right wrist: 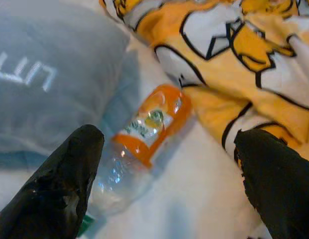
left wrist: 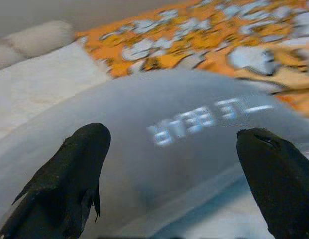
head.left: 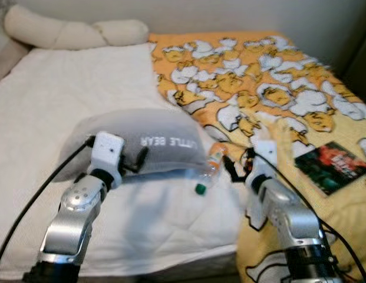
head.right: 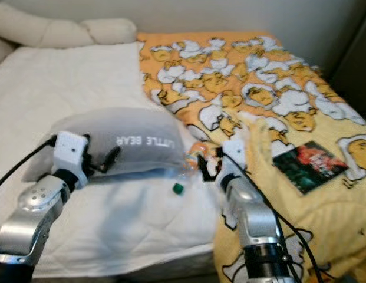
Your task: Clean up the room
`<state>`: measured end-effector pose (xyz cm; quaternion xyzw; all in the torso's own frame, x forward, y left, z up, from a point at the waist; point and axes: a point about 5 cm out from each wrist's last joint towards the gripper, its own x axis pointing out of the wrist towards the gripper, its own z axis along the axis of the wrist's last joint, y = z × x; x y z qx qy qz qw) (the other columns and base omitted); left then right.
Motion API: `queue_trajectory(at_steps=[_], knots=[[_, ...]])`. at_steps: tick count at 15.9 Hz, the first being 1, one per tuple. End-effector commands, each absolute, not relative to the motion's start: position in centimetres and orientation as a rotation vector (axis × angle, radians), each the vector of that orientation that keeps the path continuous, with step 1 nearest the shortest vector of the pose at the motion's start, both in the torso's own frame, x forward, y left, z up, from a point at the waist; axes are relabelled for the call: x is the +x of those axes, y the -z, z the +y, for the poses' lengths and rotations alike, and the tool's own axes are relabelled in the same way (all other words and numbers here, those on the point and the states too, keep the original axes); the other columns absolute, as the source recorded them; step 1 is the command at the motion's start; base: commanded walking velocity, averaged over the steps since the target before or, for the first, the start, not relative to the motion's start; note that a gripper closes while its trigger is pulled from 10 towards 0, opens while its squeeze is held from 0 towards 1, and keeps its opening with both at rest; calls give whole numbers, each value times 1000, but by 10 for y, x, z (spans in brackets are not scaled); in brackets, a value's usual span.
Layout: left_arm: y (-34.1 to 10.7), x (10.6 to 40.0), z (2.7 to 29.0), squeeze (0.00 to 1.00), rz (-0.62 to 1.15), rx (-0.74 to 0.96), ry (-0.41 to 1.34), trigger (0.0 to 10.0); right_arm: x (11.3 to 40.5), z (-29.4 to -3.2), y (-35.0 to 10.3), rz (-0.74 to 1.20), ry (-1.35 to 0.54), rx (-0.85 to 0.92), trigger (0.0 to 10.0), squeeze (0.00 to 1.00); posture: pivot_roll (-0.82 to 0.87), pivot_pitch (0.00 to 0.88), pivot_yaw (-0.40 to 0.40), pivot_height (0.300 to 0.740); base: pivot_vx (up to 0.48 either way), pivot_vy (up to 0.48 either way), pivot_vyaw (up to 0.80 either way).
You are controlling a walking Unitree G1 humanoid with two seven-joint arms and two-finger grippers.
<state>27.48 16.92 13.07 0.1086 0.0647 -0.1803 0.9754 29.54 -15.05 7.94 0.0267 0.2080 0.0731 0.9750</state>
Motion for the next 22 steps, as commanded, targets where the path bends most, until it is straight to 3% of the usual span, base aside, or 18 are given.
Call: queue_trajectory(at_steps=[1,9,10,16,22], knots=[[-133,269,160,0,141,217,455,10000,298,-157,-76,453,-99,87,10000,1000,-130,0,19,740,0,0,0],[-149,262,151,0,256,299,688,10000,349,-136,-65,662,-82,153,10000,1000,-100,0,16,740,0,0,0],[-149,259,150,0,285,325,711,10000,353,-133,-65,682,-91,146,10000,27,-77,2,8,740,0,0,0],[-146,237,146,0,376,361,745,10000,357,-111,-64,722,-146,161,10000,0,-14,137,-19,740,0,0,0],[-140,219,144,0,424,390,608,10000,358,-94,-66,704,-152,153,10000,0,57,193,-42,740,0,0,0]])
